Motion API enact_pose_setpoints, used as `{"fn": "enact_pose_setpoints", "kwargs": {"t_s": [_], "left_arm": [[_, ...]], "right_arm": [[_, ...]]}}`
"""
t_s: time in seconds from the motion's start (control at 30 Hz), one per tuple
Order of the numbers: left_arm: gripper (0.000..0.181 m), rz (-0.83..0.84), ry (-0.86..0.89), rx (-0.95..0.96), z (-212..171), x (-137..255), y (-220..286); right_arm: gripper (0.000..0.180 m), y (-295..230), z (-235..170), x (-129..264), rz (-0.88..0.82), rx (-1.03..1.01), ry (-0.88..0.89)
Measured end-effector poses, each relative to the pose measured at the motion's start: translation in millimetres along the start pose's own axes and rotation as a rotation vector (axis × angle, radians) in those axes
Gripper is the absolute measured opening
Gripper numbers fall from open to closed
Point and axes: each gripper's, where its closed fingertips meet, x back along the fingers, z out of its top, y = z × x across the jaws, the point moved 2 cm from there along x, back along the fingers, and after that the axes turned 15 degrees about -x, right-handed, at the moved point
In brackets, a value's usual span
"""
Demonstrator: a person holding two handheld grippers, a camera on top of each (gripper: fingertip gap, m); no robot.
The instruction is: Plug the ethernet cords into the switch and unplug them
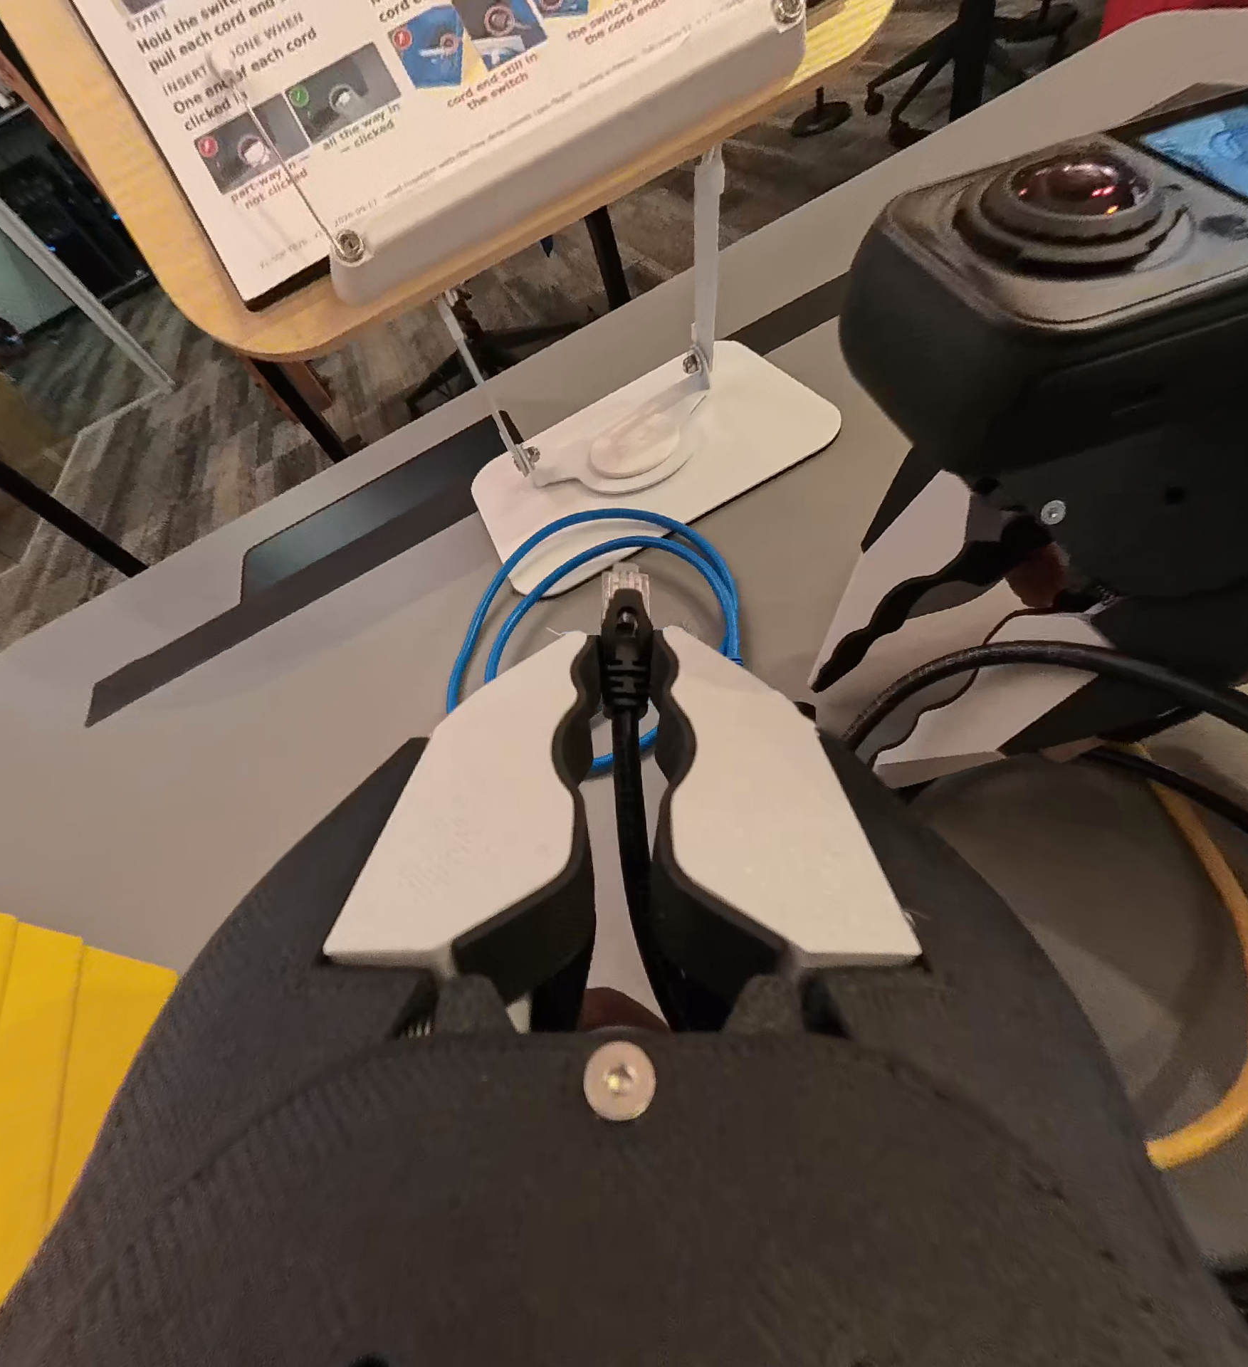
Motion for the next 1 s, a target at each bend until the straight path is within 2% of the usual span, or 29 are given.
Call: {"fn": "enact_pose_setpoints", "kwargs": {"t_s": [0.43, 0.67, 1.0], "left_arm": [[0.012, -0.032, 0.035, -0.036, 19, -3, 6], [0.012, -0.05, 0.061, -0.17, 41, -1, 21], [0.013, -0.187, 0.032, -0.406, 55, -6, 50]], "right_arm": [[0.042, -1, -4, 4, -0.004, -0.035, 0.034], [0.05, 4, -13, 16, -0.028, -0.122, 0.099], [0.05, 18, -31, 41, -0.071, -0.225, 0.181]]}}
